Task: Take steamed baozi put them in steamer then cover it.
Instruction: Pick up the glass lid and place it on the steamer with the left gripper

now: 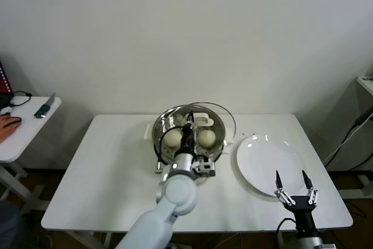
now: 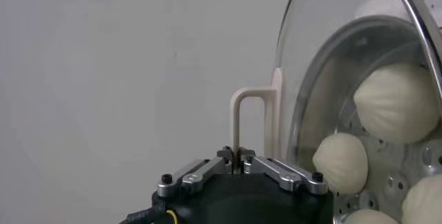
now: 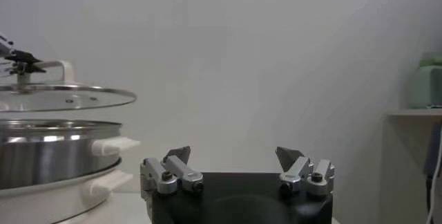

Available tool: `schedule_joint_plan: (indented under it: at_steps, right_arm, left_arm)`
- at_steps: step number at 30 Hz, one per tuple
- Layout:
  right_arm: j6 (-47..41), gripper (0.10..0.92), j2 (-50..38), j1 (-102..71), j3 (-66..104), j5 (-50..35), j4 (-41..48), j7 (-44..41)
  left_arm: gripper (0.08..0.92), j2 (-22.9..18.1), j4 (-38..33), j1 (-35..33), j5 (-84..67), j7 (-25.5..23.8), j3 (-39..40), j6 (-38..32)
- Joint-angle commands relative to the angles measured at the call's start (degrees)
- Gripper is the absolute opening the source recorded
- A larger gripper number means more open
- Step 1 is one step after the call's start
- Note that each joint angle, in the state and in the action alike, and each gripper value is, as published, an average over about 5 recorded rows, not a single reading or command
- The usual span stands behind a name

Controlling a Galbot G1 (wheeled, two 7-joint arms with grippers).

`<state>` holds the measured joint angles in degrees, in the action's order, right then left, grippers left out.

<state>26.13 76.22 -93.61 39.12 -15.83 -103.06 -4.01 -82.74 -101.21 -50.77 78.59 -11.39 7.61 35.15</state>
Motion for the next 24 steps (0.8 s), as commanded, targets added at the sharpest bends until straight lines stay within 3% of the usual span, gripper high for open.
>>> schedule_joint_plan:
  at_steps: [1, 10, 24]
  right_arm:
    - [0.1, 0.823, 0.0, 0.0, 0.1, 0.0, 0.1, 0.0]
    - [0.4, 0.823, 0.0, -0.4, 0.1, 0.0, 0.3, 0.0]
    - [0.6, 0.823, 0.4, -0.4, 0.1, 0.2, 0.2, -0.1]
  left_arm:
    - [0.137, 0.4, 2.2, -0.2, 2.3, 1.2, -0.8, -1.2]
    - [0.137, 2.2, 3.0, -0.3, 2.1, 1.7, -2.0, -1.8]
    - [0.137, 1.8, 3.8, -0.6, 2.0, 2.6, -2.4, -2.1]
